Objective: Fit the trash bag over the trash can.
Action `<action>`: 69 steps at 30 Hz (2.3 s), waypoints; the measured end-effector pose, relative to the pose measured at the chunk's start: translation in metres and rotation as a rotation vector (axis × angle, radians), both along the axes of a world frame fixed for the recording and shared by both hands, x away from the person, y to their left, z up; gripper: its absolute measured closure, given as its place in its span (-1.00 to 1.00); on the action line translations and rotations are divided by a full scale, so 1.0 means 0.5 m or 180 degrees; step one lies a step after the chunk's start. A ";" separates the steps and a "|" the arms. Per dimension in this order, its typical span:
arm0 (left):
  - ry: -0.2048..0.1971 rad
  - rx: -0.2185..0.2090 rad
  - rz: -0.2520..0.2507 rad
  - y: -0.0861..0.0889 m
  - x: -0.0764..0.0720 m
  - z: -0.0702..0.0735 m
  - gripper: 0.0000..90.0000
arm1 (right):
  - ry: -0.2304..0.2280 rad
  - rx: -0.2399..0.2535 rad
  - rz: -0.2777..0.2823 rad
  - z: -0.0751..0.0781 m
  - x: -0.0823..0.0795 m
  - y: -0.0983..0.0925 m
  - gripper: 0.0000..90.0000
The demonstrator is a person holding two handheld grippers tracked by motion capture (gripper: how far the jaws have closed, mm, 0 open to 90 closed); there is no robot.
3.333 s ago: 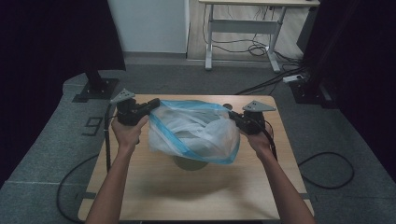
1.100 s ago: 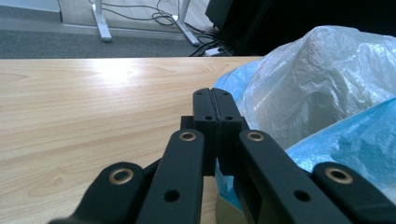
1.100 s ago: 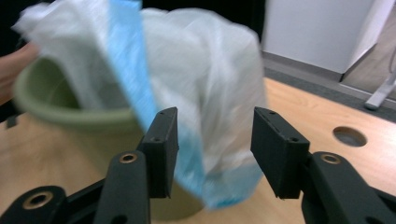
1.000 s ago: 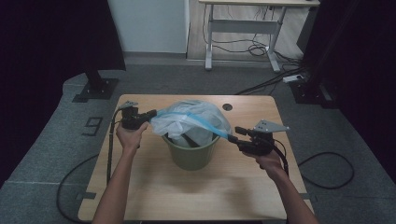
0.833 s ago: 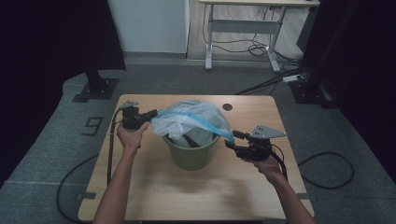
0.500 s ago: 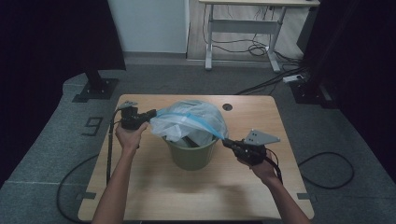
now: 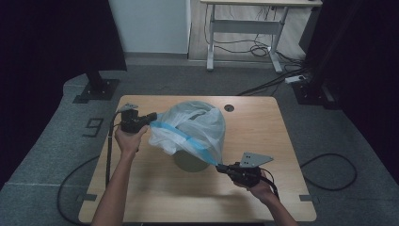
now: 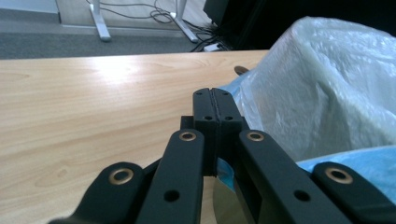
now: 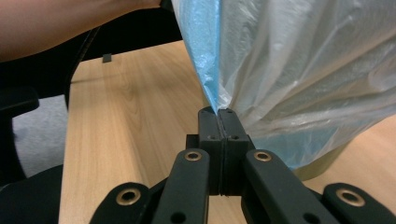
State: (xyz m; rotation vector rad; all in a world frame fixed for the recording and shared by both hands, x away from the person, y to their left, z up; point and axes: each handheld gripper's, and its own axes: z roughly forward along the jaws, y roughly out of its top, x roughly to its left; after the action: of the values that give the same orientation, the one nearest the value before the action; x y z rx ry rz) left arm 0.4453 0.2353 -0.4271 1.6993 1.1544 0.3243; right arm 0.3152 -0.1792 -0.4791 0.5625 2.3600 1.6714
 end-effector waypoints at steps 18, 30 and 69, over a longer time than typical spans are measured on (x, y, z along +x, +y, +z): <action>0.0104 0.0124 -0.0266 -0.018 -0.026 -0.007 0.98 | 0.0279 -0.0312 0.0150 -0.075 0.014 0.039 0.96; 0.0346 0.0175 -0.0254 -0.025 -0.016 -0.050 0.99 | 0.0508 -0.0780 -0.0224 -0.124 0.047 0.022 0.96; -0.0030 -0.0008 -0.0260 0.036 -0.083 -0.013 -0.63 | 0.0346 -0.0111 -0.0737 -0.095 0.033 -0.058 -0.19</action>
State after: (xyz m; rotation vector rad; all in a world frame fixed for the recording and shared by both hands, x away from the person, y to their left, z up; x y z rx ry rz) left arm 0.4039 0.2534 -0.4337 1.7355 1.0748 0.2798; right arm 0.3317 -0.2082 -0.5265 0.9031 2.2874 1.5308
